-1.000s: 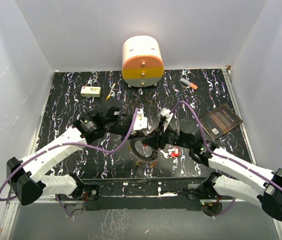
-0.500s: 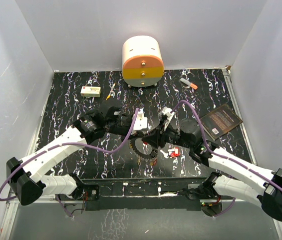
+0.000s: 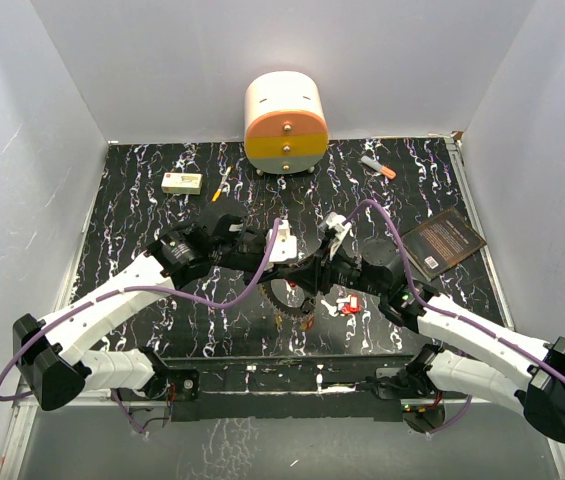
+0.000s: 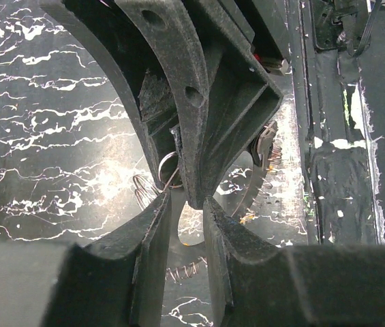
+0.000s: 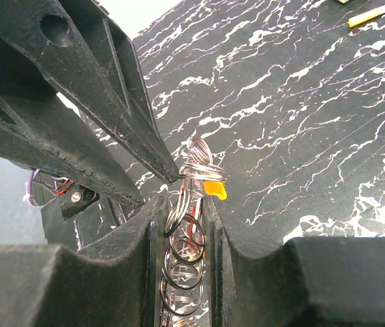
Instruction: Put the keys on the keyring
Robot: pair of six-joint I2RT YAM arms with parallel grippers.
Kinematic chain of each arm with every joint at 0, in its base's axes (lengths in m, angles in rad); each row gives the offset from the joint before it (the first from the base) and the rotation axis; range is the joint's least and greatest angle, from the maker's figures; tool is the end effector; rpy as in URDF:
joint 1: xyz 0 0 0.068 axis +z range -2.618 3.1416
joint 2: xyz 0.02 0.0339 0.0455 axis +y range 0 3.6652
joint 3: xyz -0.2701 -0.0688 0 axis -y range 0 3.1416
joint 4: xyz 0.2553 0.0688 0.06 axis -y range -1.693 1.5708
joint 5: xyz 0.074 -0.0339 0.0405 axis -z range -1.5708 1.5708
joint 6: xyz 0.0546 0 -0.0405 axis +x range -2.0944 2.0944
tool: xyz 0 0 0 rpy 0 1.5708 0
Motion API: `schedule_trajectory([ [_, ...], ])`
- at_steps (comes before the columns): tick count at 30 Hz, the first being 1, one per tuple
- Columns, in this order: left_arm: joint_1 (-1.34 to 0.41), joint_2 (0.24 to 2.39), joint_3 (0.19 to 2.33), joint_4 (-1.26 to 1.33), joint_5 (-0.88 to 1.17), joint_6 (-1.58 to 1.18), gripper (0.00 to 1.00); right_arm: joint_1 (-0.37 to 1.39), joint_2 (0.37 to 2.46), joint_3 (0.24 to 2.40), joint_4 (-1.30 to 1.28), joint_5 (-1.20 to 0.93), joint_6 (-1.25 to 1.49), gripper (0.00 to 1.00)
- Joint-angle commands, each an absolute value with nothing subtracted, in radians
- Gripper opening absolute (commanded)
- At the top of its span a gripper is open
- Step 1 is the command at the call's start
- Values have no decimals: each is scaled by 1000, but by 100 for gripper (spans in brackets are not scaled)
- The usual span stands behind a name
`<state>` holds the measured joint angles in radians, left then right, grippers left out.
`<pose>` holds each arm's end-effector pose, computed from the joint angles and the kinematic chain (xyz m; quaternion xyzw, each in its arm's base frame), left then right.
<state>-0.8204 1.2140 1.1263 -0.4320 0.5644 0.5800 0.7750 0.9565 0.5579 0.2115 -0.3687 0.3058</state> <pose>0.1761 -0.2317 0.3443 0.6422 0.5453 -0.2969 0.4495 0.1617 0.1859 0.2672 -0.2897 0.7091 0.4437 0.4652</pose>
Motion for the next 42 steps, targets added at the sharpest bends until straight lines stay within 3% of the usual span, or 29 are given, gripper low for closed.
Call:
schedule_trajectory([
  [1,-821,1198,1171,-409,540,586,25,781,935,565,342,-400,316,8],
  [12,-821,1213,1185,-383,493,594,25,780,934,565,347,-403,318,8],
  [28,-821,1223,1205,-460,671,580,28,780,933,568,347,-405,316,8],
  [35,-824,1234,1172,-422,619,586,31,780,932,569,358,-421,316,8],
  [42,-830,1245,1172,-430,618,603,27,780,923,561,363,-465,308,8],
])
